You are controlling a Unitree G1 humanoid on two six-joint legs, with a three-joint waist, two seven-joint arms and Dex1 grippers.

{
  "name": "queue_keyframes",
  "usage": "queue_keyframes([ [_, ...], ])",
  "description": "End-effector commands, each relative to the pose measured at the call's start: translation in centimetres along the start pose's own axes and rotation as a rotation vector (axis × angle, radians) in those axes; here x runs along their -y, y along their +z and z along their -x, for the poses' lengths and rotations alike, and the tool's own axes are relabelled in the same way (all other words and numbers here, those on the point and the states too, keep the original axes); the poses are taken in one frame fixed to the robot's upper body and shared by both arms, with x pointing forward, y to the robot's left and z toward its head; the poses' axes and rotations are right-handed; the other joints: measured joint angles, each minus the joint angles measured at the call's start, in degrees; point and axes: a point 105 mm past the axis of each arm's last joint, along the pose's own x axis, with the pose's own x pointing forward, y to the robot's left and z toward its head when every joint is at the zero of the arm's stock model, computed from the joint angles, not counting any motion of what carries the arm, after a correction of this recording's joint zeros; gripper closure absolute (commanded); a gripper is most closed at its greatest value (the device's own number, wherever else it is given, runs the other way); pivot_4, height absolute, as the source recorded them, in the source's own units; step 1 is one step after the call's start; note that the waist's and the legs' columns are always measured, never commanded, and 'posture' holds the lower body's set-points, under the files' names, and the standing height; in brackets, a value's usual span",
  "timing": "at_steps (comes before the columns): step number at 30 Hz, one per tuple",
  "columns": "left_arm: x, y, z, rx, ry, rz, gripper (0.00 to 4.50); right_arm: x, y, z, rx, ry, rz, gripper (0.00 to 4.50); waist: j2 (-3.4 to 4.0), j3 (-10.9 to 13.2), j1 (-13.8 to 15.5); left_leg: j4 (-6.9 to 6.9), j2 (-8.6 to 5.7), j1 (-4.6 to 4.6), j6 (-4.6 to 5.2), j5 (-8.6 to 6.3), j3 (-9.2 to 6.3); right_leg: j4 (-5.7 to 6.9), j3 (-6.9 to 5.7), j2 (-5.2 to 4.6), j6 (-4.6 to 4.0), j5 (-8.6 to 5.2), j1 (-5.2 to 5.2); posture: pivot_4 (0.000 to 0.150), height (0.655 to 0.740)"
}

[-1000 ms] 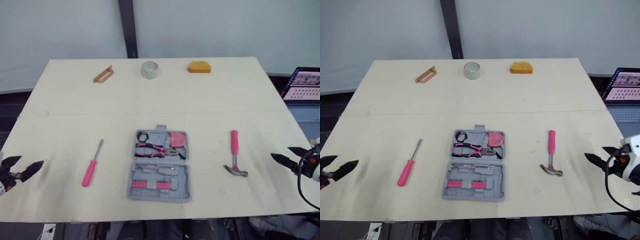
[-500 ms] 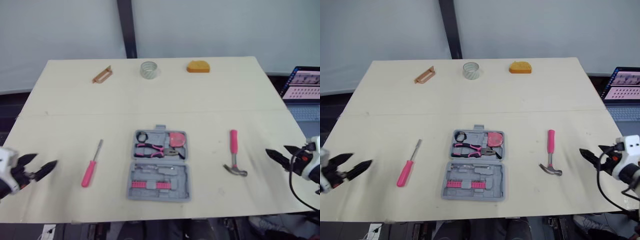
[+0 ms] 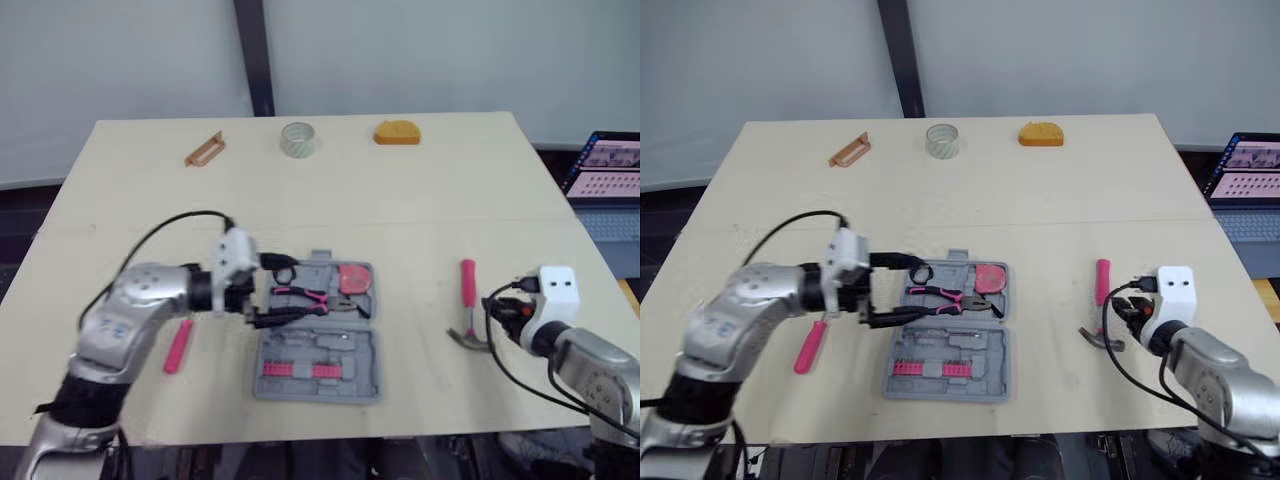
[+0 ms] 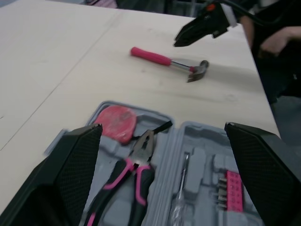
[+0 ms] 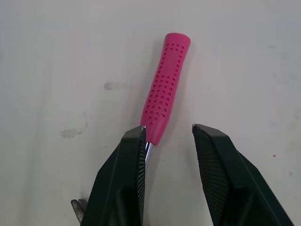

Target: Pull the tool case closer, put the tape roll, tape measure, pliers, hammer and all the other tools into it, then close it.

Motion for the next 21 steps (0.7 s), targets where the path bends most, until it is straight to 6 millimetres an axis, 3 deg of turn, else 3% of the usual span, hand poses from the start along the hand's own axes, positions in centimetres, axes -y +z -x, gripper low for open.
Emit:
queue_keyframes([
  [1,0.9,0.4,-1.3,0.007,-0.064,-0.067,0.00,0.5,0.4,0.7,0.011,-0.080,-0.001,2.97,0.00,0.0,0.0,-0.01,0.00,0.00,0.00,0.00,0.00,0.00,0.00,0.01,0.00,0.00,0.00,0.150,0.7400],
  [10,1.5,0.4,-3.6,0.028,-0.111,-0.110,0.00,-1.4,-1.1,0.7,-0.044,-0.057,-0.063,2.97,0.01,0.0,0.4,0.02,0.00,-0.02,0.00,0.00,-0.01,-0.01,0.02,0.01,0.00,0.00,0.00,0.150,0.7400],
  [21,1.6,0.1,-4.2,0.003,-0.124,-0.147,0.00,-1.2,-3.3,0.0,-0.119,-0.118,-0.050,2.97,0.01,0.0,0.6,0.03,0.00,-0.02,0.00,0.00,-0.01,0.00,0.03,0.01,0.00,0.00,0.00,0.150,0.7400],
])
